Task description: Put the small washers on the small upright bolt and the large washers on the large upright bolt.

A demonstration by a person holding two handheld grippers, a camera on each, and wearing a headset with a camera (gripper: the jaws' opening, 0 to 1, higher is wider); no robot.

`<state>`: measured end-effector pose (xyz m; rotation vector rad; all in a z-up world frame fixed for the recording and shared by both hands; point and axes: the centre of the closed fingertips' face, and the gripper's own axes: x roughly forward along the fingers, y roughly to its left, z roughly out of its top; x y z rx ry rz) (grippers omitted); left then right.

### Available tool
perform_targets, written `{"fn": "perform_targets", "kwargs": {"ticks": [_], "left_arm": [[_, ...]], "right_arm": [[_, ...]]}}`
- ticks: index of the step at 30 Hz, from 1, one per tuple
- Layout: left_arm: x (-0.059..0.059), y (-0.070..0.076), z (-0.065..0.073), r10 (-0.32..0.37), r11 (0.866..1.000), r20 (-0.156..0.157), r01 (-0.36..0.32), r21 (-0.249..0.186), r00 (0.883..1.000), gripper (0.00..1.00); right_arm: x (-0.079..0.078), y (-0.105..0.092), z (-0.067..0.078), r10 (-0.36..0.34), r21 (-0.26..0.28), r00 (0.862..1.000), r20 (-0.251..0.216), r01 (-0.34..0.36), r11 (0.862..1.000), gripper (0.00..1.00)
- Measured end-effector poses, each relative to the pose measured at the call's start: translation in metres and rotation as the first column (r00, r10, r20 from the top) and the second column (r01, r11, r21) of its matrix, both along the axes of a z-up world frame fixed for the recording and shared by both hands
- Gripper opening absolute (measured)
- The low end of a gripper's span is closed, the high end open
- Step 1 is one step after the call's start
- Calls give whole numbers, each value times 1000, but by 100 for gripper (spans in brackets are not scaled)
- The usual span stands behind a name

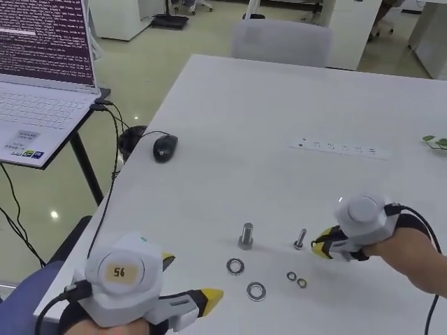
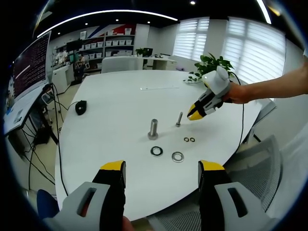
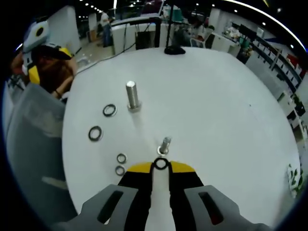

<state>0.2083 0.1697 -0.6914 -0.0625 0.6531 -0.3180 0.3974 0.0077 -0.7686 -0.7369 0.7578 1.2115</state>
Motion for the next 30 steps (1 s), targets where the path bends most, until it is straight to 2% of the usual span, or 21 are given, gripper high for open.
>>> {"fn": "perform_targets", "kwargs": {"ticks": [4,7,13,30], "left_arm": [[0,-1,1,1,1000,4,-1,-5,1000,60],[0,-1,1,1,1000,2,-1,-4,1000,60],[-1,-1,2,4,1000,5,-4,-6,1000,60],[1,1,3,4,1000,6,-4,-3,1000,60]], "right_arm": [[6,10,11,24,2,999,25,-24,1000,13],[8,17,14,47,-5,998,33,-47,999,13],[7,22,9,89,-50,996,23,-88,995,13],[9,25,1,115,-94,993,9,-114,989,13]]}}
